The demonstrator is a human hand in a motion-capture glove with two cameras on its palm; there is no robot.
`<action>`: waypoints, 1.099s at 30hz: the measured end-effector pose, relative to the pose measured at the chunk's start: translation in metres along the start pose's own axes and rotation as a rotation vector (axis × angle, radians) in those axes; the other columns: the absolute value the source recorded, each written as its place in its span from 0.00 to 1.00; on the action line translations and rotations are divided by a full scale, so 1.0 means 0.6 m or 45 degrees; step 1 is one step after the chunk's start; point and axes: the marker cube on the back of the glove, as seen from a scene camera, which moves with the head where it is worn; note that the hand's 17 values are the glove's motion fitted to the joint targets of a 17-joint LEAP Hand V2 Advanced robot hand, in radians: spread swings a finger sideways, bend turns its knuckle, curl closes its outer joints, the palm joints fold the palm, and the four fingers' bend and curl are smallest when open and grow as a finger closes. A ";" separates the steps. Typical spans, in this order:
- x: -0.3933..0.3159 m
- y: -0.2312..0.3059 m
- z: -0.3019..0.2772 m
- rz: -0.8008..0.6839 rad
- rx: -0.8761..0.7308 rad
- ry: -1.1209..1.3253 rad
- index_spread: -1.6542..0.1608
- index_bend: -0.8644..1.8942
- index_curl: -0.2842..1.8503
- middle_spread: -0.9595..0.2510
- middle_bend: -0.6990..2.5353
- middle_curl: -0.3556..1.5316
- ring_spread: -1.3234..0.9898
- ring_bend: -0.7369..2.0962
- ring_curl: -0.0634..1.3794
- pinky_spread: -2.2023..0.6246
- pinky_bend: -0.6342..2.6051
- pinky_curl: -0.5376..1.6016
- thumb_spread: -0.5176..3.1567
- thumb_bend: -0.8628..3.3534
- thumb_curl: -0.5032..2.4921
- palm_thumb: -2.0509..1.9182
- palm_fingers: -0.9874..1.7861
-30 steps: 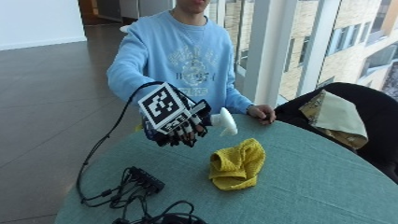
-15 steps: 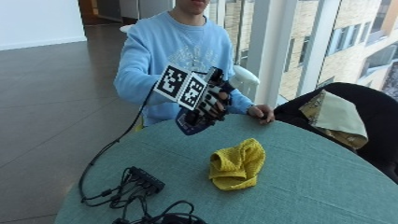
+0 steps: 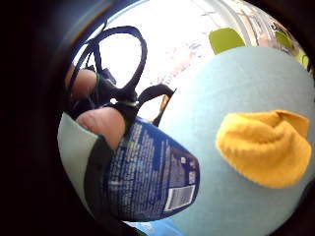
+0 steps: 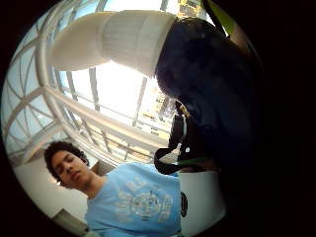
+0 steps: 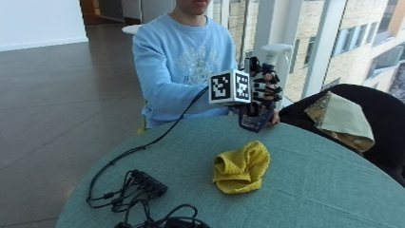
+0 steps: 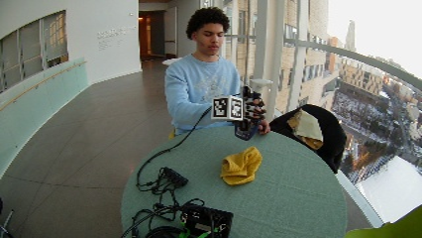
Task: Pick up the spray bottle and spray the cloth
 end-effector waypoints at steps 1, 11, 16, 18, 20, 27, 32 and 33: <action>0.000 -0.005 0.011 -0.022 0.008 -0.009 0.80 0.36 0.27 0.75 0.29 0.43 0.58 0.42 0.32 0.86 0.27 0.42 0.42 0.20 0.34 0.72 0.75; 0.034 -0.042 0.118 -0.169 0.061 -0.060 0.79 0.36 0.27 0.73 0.29 0.43 0.58 0.41 0.32 0.86 0.26 0.42 0.41 0.20 0.34 0.72 0.74; 0.052 -0.045 0.157 -0.159 0.060 -0.065 0.79 0.36 0.27 0.73 0.29 0.43 0.57 0.41 0.31 0.86 0.26 0.42 0.41 0.20 0.34 0.71 0.74; 0.058 -0.046 0.168 -0.156 0.056 -0.065 0.79 0.36 0.27 0.73 0.29 0.43 0.57 0.41 0.31 0.86 0.26 0.42 0.41 0.20 0.34 0.71 0.74; 0.062 -0.046 0.177 -0.153 0.054 -0.061 0.79 0.36 0.27 0.73 0.29 0.43 0.57 0.41 0.31 0.86 0.26 0.42 0.42 0.20 0.34 0.71 0.74; 0.071 -0.045 0.192 -0.137 0.049 -0.051 0.79 0.36 0.27 0.73 0.28 0.43 0.57 0.41 0.31 0.86 0.26 0.42 0.42 0.20 0.33 0.71 0.74; 0.073 -0.040 0.193 -0.083 -0.015 -0.019 0.78 0.36 0.28 0.72 0.28 0.43 0.57 0.40 0.31 0.86 0.26 0.42 0.42 0.20 0.33 0.70 0.73; 0.073 -0.037 0.190 -0.075 -0.020 -0.007 0.78 0.36 0.28 0.72 0.28 0.43 0.56 0.40 0.31 0.86 0.26 0.42 0.42 0.20 0.33 0.70 0.73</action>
